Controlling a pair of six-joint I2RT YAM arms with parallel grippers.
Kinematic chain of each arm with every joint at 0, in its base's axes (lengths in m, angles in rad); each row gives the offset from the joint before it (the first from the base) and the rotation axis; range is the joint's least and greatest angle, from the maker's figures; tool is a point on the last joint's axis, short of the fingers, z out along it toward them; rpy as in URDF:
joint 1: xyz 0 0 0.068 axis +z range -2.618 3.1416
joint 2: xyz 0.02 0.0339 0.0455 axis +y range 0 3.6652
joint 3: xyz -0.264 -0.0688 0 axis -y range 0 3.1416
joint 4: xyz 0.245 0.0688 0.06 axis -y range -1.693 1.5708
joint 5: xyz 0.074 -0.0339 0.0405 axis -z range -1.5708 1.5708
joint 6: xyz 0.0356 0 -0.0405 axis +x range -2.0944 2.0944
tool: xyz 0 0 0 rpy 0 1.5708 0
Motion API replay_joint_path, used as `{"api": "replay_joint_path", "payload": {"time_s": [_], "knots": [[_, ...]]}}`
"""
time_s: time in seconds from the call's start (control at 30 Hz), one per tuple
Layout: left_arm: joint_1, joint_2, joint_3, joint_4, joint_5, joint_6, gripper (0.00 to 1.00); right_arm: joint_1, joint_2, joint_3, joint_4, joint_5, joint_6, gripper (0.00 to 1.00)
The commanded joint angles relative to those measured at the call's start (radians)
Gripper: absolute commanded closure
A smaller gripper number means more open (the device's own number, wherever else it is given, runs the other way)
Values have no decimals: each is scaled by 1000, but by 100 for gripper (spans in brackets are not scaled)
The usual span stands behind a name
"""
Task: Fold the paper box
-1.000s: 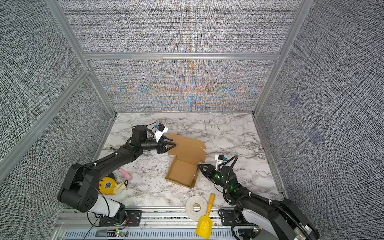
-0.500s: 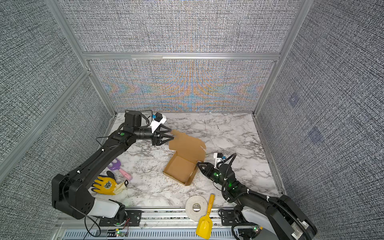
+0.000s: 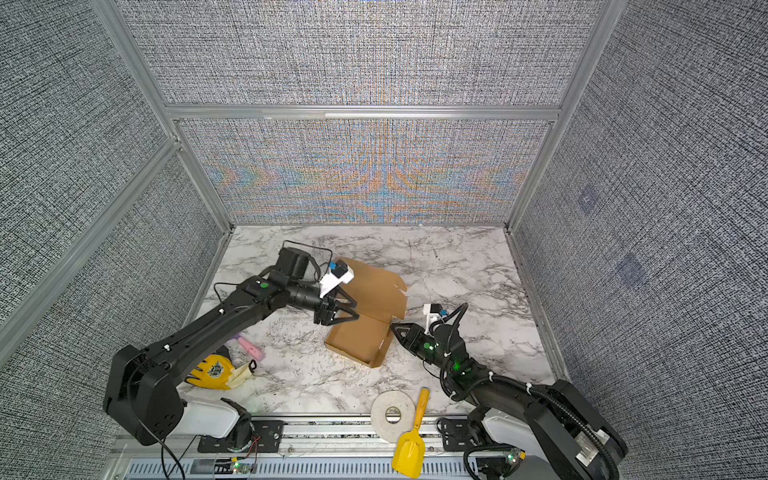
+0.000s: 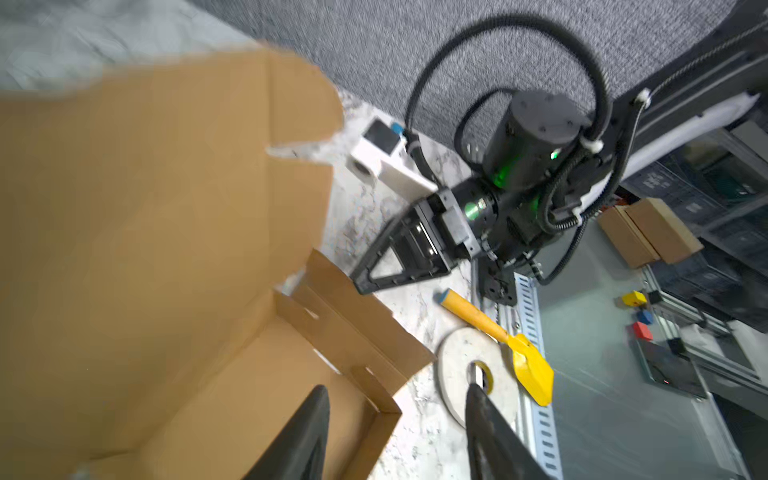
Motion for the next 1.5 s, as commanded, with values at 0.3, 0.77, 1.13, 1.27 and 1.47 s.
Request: {"api": "replay_joint_path", "payload": {"time_s": [0.3, 0.77, 1.13, 1.27, 1.47], "knots": [[-177, 77, -113, 202, -155, -181, 53, 20, 49, 38, 52, 25, 5, 60], [-362, 138, -87, 190, -502, -121, 59, 36, 81, 55, 62, 52, 7, 60], [-404, 164, -79, 201, -575, -125, 62, 36, 96, 57, 76, 55, 8, 60], [-402, 160, -83, 207, -597, -130, 66, 36, 91, 60, 70, 58, 5, 60], [-392, 143, -90, 207, -616, -142, 82, 36, 89, 66, 61, 58, 0, 60]]}}
